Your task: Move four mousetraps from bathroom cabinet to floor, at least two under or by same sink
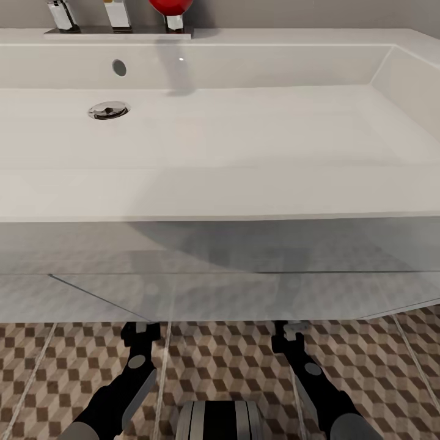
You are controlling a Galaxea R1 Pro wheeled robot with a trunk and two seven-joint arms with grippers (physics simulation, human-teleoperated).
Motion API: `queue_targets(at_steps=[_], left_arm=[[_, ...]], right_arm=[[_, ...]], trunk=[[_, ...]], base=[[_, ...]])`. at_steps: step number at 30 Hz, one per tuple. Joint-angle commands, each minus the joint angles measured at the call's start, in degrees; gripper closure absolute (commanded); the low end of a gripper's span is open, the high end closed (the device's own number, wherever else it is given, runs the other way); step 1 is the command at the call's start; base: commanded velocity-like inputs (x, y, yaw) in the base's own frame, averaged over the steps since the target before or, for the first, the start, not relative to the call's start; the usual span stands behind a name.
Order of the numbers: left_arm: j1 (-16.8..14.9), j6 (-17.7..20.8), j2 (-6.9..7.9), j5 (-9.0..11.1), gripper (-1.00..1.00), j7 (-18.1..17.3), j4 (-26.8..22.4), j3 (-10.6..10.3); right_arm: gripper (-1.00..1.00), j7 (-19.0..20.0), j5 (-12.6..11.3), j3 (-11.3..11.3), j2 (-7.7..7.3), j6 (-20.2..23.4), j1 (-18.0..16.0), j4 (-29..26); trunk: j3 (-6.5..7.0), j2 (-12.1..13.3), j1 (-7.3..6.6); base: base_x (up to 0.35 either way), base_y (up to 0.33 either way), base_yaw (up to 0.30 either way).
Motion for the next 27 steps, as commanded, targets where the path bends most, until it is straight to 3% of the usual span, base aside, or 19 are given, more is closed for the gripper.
queue_targets(at_steps=[1, 8, 14, 27], left_arm=[[-0.11, -0.31, 0.10, 0.44, 1.00, 0.22, 0.24, -0.35], [-0.57, -1.19, 0.11, 0.58, 1.00, -1.77, 2.02, -0.12], [-0.61, -5.84, -0.19, 0.44, 1.00, -1.41, 2.14, -0.03], [-0.61, -5.96, -0.31, 0.54, 1.00, -1.80, 2.55, -0.04]], right_arm=[[1.00, 0.21, 0.55, -0.31, 0.05, -0.16, -0.05, 0.09], [1.00, 0.11, 0.55, -0.21, 0.09, -0.22, -0.15, 0.41], [1.00, 0.11, 0.69, -0.12, 0.13, -0.29, -0.15, 1.31], [1.00, 0.11, 0.81, -0.11, 0.14, -0.40, -0.15, 1.47]], trunk=[[-0.03, -0.01, -0.01], [-0.03, -0.01, -0.01], [-0.03, -0.01, -0.01], [-0.03, -0.01, -0.01]], base=[[0.000, 0.000, 0.000], [0.000, 0.000, 0.000], [0.000, 0.000, 0.000], [0.000, 0.000, 0.000]])
